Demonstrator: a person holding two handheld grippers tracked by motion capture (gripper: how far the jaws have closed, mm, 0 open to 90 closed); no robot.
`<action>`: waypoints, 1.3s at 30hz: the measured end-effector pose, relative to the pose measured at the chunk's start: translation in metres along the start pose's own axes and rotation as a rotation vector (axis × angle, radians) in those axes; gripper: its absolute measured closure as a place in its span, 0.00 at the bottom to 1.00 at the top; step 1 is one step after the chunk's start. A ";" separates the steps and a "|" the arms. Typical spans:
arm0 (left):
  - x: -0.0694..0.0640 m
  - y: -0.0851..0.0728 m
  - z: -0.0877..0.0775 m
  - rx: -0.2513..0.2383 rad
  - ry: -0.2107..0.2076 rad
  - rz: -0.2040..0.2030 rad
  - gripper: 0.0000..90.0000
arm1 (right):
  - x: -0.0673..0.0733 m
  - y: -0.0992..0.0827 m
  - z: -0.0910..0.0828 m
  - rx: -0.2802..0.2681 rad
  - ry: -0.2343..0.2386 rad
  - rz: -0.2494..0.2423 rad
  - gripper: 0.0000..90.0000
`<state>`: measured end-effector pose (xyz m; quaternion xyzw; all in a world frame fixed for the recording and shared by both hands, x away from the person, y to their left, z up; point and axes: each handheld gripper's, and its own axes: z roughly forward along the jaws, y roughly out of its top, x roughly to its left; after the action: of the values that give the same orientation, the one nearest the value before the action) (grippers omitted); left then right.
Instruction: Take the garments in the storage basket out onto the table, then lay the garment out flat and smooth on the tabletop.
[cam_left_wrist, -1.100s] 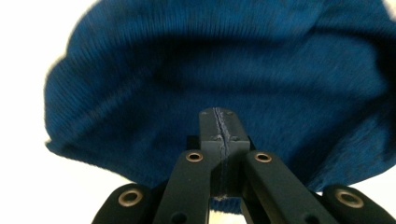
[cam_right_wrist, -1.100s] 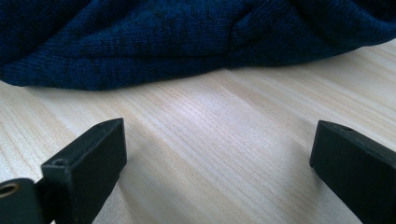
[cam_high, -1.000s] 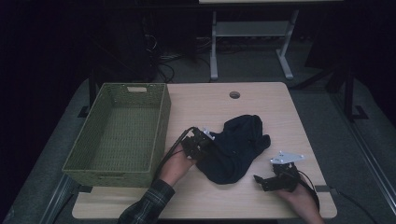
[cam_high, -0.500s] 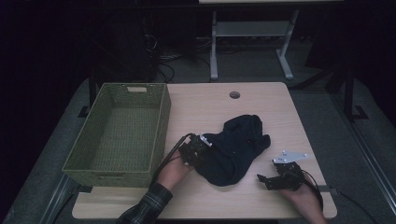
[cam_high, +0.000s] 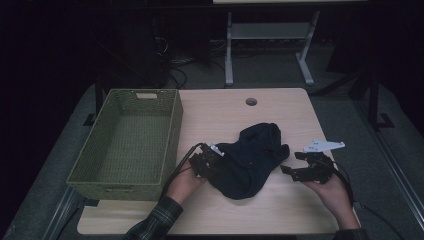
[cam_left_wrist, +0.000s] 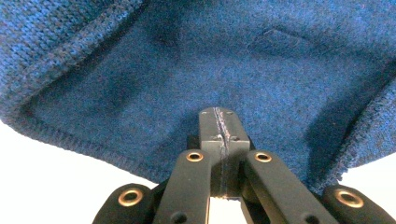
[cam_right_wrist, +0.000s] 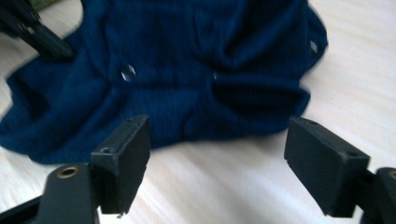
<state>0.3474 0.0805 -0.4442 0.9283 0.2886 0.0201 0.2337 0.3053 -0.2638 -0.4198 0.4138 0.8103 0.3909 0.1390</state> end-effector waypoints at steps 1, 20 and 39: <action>0.001 0.000 0.000 -0.001 -0.002 0.002 1.00 | 0.000 0.006 0.000 -0.003 0.004 -0.006 0.25; 0.002 0.001 0.000 -0.004 -0.014 -0.014 1.00 | -0.014 0.104 0.018 -0.036 0.079 -0.067 0.34; 0.004 0.000 0.000 -0.002 -0.028 -0.023 1.00 | -0.052 0.149 0.080 0.043 0.156 -0.077 0.50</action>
<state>0.3506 0.0828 -0.4446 0.9249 0.2959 0.0049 0.2389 0.4652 -0.2104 -0.3655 0.3534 0.8422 0.3989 0.0815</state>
